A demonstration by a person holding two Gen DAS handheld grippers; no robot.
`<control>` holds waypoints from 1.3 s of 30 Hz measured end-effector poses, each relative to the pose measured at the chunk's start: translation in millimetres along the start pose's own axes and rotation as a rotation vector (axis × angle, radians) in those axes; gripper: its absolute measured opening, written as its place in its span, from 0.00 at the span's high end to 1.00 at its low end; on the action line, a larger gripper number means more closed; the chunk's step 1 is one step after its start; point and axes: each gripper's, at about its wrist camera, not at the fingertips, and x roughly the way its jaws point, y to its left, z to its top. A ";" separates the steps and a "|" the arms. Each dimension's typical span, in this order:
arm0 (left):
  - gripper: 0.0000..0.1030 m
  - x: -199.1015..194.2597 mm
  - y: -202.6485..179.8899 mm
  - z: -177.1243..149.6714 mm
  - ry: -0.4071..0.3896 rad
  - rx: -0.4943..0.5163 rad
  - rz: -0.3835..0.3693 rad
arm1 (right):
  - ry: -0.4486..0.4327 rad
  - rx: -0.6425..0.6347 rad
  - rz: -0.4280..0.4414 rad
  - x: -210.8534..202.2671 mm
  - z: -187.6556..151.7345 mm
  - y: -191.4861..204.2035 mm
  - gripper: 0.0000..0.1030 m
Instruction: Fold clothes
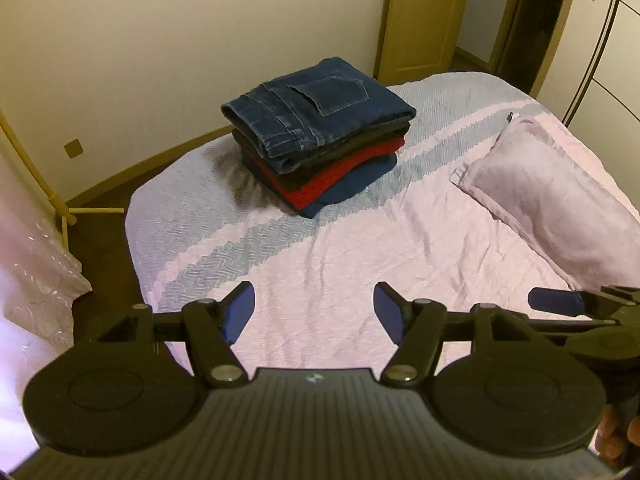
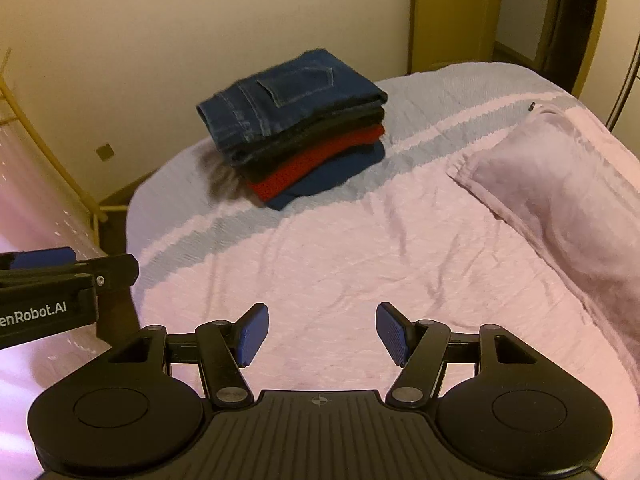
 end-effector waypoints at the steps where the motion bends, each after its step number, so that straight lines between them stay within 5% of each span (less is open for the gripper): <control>1: 0.39 3.4 -2.2 1.5 0.004 0.001 0.000 | 0.003 -0.004 -0.004 2.1 1.9 -2.5 0.39; 39: 0.39 114.3 -26.4 64.7 0.093 0.040 0.002 | 0.111 0.044 -0.017 101.6 78.4 -45.1 0.39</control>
